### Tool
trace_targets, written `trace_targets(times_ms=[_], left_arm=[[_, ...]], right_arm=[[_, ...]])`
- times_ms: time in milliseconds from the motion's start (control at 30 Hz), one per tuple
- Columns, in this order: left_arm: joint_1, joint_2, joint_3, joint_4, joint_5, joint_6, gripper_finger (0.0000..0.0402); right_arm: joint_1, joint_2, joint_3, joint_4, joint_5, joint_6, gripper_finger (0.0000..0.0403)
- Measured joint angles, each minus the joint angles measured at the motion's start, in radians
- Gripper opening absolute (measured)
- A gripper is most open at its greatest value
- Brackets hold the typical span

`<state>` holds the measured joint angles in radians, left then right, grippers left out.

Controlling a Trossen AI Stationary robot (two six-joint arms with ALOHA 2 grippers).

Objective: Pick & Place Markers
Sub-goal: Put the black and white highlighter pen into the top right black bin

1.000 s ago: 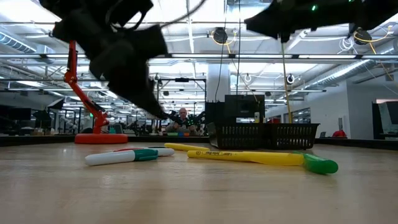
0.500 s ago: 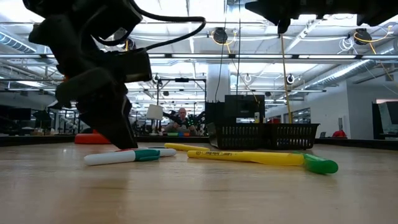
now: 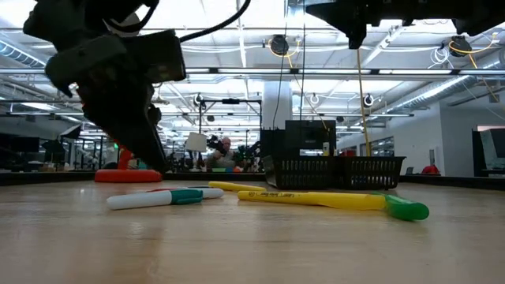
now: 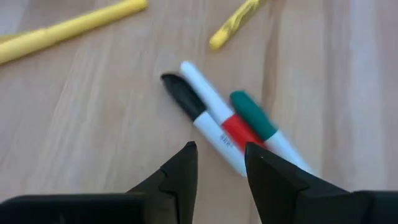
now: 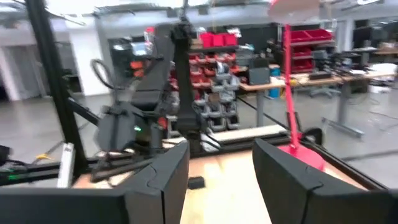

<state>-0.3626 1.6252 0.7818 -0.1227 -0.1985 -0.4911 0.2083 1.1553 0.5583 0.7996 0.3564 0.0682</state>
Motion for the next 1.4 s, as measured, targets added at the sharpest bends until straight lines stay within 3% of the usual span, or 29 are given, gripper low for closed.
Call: trace_targets(times_ms=[133, 733, 1133, 1400], left_arm=[[-0.001, 0.024, 0.0, -0.002, -0.02, 0.012, 0.0136], [0.022, 0.047, 0.0, 0.048, -0.028, -0.07, 0.0164], [0.026, 0.136, 0.004, 0.064, -0.065, -0.046, 0.0129], [0.035, 0.138, 0.005, -0.021, -0.091, 0.107, 0.0097]], right_arm=[[0.019, 0.009, 0.0, 0.005, 0.064, -0.001, 0.0164], [0.029, 0.009, 0.0, 0.014, 0.066, -0.009, 0.0164], [0.028, 0.009, 0.0, 0.039, 0.066, -0.054, 0.0164], [0.028, 0.009, 0.0, 0.036, 0.066, -0.057, 0.0164]])
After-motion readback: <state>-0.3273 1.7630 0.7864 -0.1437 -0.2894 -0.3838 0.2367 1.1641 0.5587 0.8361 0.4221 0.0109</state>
